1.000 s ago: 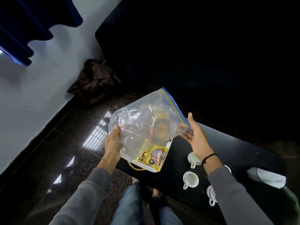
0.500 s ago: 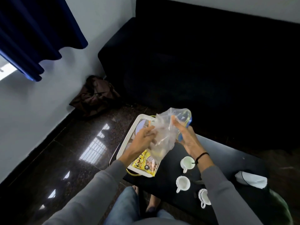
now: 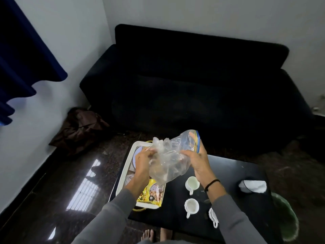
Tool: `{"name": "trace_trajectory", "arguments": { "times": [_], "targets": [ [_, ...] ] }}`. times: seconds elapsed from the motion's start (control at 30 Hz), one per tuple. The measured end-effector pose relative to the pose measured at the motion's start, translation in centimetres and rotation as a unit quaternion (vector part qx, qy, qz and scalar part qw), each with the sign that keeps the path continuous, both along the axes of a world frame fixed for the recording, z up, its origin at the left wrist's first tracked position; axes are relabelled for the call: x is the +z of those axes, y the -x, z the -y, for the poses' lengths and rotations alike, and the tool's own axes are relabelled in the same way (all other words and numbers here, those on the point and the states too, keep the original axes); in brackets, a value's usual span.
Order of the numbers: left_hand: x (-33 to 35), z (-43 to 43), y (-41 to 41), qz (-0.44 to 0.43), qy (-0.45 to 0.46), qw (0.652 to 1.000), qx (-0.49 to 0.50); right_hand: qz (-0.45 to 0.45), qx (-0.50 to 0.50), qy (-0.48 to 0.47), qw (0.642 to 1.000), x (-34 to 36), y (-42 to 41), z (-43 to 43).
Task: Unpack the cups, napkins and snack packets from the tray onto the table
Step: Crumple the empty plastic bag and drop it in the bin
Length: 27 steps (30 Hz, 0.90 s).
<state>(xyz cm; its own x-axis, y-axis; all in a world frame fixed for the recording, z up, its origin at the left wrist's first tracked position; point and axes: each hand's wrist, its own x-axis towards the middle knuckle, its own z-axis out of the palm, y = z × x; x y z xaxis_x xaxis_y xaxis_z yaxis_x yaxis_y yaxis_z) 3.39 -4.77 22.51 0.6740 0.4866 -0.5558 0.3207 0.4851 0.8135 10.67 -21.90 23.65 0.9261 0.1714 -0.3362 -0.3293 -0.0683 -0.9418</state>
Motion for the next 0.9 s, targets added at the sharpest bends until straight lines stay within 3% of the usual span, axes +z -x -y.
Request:
{"name": "trace_trajectory", "arguments": {
  "times": [0.1,0.17,0.3,0.37,0.53,0.63,0.73,0.83,0.9],
  "targets": [
    [0.9,0.3,-0.2,0.046,0.118,0.992,-0.006,-0.029,-0.04,0.003,0.999,1.0,1.2,0.0],
    [2.1,0.7,-0.5,0.085,0.167,0.979,-0.076,-0.057,-0.052,-0.004,0.997,1.6,1.9,0.0],
    [3.4,2.6,-0.9,0.076,0.254,0.936,-0.231,-0.054,0.007,0.026,0.998,2.4,3.5,0.1],
    [3.5,3.7,-1.1,0.056,0.22,0.933,-0.279,-0.047,0.007,0.031,0.998,2.5,3.9,0.7],
    [2.4,6.7,-2.6,0.029,0.073,0.972,-0.221,-0.033,-0.066,0.104,0.992,1.6,4.8,3.4],
    [2.1,8.5,-3.5,0.04,0.054,0.977,-0.202,-0.023,-0.104,0.052,0.993,1.2,5.3,5.7],
    [2.0,10.6,-4.5,0.029,0.03,0.977,-0.21,-0.012,-0.033,0.007,0.999,1.3,5.5,8.6],
    [1.5,13.6,-5.4,0.002,0.007,0.968,-0.249,0.032,0.086,0.095,0.991,0.9,5.4,11.5],
    [1.1,15.9,-6.0,-0.027,-0.014,0.957,-0.288,0.059,0.089,0.151,0.983,0.2,5.2,13.3]
  ]
}}
